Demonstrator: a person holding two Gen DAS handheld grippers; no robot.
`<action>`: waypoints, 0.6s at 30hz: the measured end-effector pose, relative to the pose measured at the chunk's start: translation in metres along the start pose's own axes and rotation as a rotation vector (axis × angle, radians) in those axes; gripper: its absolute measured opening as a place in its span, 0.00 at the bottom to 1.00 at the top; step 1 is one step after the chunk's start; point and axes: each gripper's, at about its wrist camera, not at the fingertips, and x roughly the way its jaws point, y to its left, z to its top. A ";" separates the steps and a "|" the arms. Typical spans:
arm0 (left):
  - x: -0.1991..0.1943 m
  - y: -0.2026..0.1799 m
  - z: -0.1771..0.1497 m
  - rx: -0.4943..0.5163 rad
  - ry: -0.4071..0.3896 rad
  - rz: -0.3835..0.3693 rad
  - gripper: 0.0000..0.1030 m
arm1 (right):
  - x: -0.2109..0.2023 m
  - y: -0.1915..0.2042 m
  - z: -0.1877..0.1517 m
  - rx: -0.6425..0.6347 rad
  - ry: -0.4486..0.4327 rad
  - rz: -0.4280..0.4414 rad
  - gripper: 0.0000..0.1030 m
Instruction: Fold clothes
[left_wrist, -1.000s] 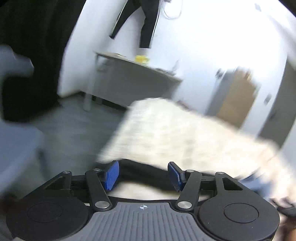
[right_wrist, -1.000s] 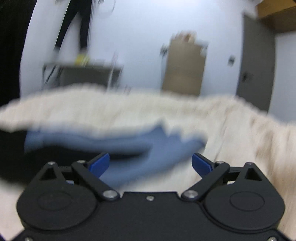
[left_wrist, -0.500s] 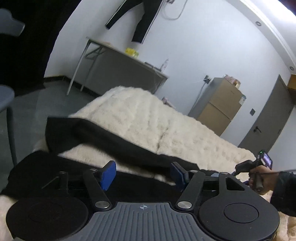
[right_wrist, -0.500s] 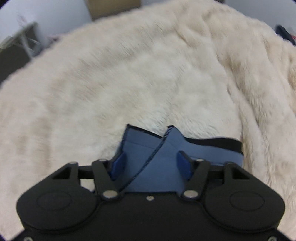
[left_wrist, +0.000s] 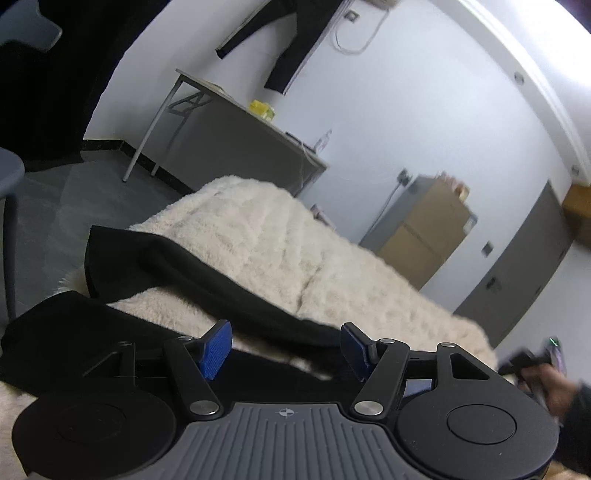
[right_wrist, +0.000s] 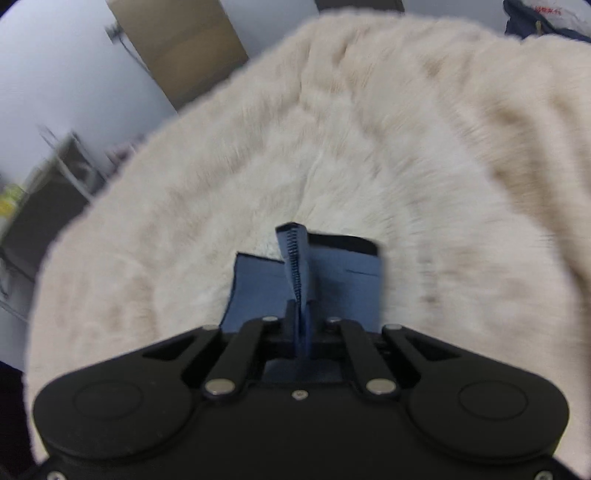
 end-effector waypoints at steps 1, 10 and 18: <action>0.000 0.002 0.001 -0.007 0.001 -0.007 0.58 | -0.023 -0.015 -0.006 -0.004 -0.023 0.003 0.02; -0.013 0.014 0.002 -0.089 0.004 -0.064 0.58 | -0.097 -0.134 -0.057 -0.002 -0.072 -0.211 0.24; -0.017 0.022 0.002 -0.122 -0.002 -0.047 0.60 | -0.038 -0.038 0.014 -0.473 -0.111 0.232 0.84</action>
